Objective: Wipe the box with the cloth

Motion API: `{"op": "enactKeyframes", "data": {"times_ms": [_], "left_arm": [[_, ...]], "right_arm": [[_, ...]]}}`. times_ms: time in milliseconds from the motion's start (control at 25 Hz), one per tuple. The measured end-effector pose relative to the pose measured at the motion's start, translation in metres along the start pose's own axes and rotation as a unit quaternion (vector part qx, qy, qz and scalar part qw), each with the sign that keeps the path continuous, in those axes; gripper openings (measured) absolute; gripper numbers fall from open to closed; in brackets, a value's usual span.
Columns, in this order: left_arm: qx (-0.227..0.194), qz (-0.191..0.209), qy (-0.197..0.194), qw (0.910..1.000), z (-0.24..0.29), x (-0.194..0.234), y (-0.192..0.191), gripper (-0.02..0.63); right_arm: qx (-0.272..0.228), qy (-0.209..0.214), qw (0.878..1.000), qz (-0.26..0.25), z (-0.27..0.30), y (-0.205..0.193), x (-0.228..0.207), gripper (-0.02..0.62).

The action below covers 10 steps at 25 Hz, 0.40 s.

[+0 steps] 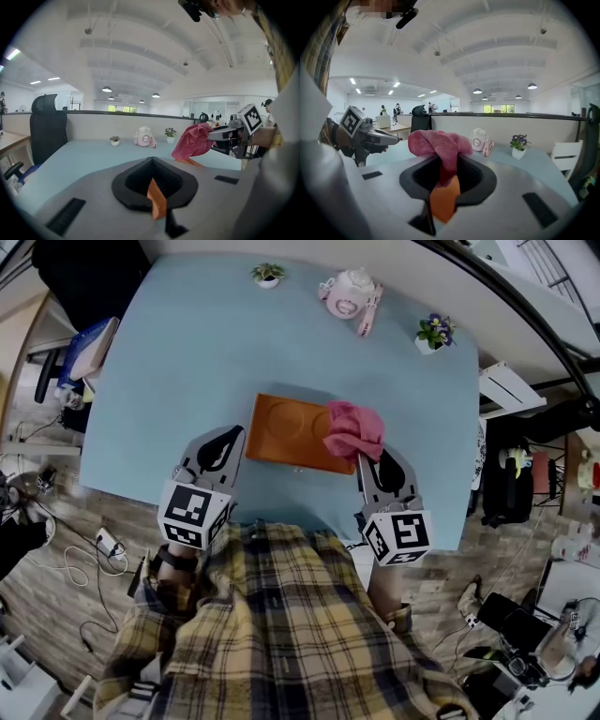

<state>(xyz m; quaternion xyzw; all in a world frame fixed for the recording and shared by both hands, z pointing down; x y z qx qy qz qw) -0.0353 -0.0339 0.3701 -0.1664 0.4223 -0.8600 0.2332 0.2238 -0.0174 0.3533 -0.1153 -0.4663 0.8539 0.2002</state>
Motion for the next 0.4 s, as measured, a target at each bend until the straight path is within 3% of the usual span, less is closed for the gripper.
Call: {"op": "enactKeyframes", "data": {"times_ms": [400], "left_arm": [[0.003, -0.003, -0.005, 1.0000, 0.0005, 0.0038, -0.0003, -0.009]], "right_arm": [[0.009, 0.000, 1.000, 0.008, 0.0020, -0.0003, 0.0011, 0.087]]}}
Point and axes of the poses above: the fingertips, and each gripper's own axes: z forward along the fingers, x to its left, y out of its top, the point moved 5 cm from there along -z, backward along the fingers, and after that the axes turned 14 degrees about x, right-handed, at the moved point
